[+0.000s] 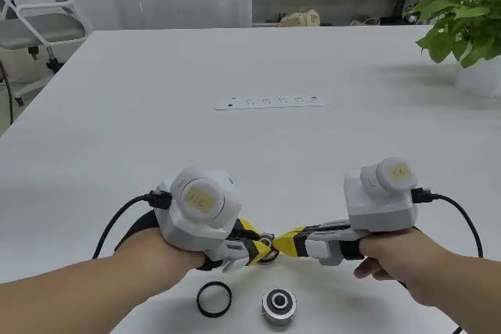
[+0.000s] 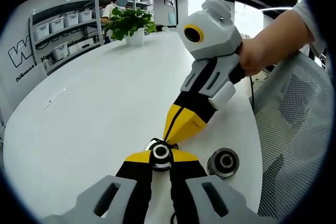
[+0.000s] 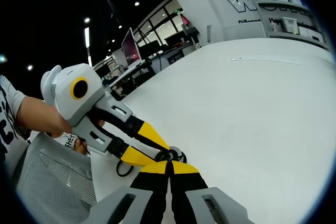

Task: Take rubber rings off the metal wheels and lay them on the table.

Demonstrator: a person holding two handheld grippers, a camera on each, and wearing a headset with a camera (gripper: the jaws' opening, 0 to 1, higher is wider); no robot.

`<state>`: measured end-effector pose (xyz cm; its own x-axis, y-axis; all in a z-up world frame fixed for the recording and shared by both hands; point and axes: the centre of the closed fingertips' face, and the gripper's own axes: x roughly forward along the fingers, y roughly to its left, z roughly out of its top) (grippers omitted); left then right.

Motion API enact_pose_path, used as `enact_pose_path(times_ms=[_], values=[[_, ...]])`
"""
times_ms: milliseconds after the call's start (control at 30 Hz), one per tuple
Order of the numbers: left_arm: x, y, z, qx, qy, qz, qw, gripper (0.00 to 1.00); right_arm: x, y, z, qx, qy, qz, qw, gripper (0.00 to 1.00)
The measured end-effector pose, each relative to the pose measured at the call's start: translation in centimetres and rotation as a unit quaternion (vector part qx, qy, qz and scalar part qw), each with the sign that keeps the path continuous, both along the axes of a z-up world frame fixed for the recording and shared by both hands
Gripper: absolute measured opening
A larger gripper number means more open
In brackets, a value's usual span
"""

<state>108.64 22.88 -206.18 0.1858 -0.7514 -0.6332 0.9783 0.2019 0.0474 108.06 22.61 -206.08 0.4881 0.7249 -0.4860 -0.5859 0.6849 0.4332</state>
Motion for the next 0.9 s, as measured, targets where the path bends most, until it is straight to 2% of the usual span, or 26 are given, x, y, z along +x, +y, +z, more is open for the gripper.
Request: enact_pose_path(times_ms=[367, 467, 533, 633, 900], values=[[-0.12, -0.02, 0.04, -0.001, 0.0, -0.001, 1.0, 0.07, -0.05, 0.32, 0.08, -0.003, -0.005, 0.007, 1.0, 0.0], [-0.16, -0.04, 0.02, -0.001, 0.0, -0.001, 1.0, 0.07, -0.2, 1.03, 0.9, 0.017, -0.012, 0.013, 0.9997, 0.0], [-0.18, -0.03, 0.01, -0.001, 0.0, -0.001, 1.0, 0.07, -0.1, 1.03, 0.82, 0.005, -0.017, 0.017, 0.9997, 0.0], [-0.18, -0.04, -0.03, 0.0, -0.001, -0.001, 1.0, 0.07, -0.01, 0.89, 0.7, 0.011, -0.014, 0.013, 0.9998, 0.0], [-0.13, -0.1, -0.02, -0.001, -0.001, 0.0, 1.0, 0.07, 0.05, 0.52, 0.32, -0.001, -0.019, 0.013, 0.9997, 0.0]])
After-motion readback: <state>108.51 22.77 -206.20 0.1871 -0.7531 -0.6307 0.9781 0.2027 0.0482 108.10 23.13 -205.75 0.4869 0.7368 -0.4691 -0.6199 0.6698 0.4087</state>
